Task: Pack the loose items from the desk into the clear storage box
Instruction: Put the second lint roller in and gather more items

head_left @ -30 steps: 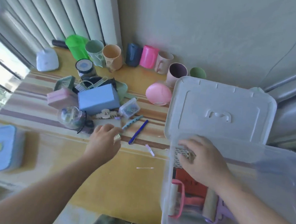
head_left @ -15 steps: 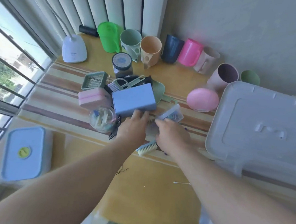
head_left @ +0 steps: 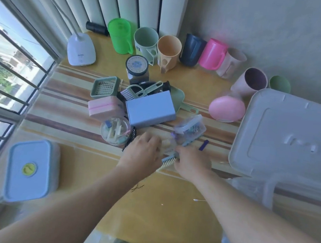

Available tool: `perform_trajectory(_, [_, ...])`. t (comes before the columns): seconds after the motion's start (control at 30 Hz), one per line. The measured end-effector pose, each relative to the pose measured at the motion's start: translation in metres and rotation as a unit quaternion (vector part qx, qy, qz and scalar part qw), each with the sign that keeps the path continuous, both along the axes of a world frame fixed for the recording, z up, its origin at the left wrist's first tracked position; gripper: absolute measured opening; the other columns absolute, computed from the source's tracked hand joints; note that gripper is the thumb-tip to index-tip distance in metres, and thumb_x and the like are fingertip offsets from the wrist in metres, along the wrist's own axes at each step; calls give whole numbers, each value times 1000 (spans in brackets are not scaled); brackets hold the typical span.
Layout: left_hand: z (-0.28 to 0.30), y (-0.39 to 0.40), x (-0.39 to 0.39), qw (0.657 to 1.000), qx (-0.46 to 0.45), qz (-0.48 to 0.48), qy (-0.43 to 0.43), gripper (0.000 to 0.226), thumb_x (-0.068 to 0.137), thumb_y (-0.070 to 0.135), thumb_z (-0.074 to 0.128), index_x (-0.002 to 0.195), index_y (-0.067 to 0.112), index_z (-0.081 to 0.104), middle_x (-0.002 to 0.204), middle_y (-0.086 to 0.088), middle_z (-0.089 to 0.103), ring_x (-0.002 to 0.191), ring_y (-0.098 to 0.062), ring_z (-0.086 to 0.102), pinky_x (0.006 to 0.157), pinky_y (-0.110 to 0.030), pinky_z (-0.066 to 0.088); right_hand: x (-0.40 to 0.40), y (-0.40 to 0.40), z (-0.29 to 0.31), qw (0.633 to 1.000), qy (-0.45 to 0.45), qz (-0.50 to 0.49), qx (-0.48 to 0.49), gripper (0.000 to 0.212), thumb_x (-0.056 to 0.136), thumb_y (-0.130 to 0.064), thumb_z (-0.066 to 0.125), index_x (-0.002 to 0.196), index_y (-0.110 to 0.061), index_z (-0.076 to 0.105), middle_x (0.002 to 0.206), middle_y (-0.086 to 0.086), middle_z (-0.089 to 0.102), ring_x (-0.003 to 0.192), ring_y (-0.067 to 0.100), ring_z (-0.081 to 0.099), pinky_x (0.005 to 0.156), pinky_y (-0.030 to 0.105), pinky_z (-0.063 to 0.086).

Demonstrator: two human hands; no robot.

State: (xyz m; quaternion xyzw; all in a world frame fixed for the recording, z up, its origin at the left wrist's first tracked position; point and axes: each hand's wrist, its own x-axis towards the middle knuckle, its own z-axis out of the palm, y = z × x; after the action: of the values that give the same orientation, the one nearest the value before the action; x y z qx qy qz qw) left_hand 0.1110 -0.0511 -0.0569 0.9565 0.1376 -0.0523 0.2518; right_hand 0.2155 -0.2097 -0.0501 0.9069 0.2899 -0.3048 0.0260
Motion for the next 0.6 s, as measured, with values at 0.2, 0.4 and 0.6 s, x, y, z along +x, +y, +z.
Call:
perform_trajectory(0.2, [0,19,-126,999,1,23,29,48,70,21,76,117,21,65,115,4,61,102,-22,61,85,-34,56,-13,52,-5,990,75,25,119,40,98,-28,53,138,-32,57,142,-1,52,119,28,56,85,41,54])
perform_trajectory(0.4, [3,47,-160,990,20,111,85,49,74,24,75,122,25,65,111,8,67,95,-23,65,82,-36,56,-25,118,-35,985,147,-1,90,56,90,-47,67,142,-34,49,146,10,40,126,38,54,103,45,50])
perform_trajectory(0.6, [15,43,-154,986,3,147,81,48,78,27,72,125,26,64,111,8,67,94,-21,64,81,-34,53,-39,102,-39,984,128,37,119,21,92,-32,70,112,-31,64,124,0,46,115,31,51,97,40,49])
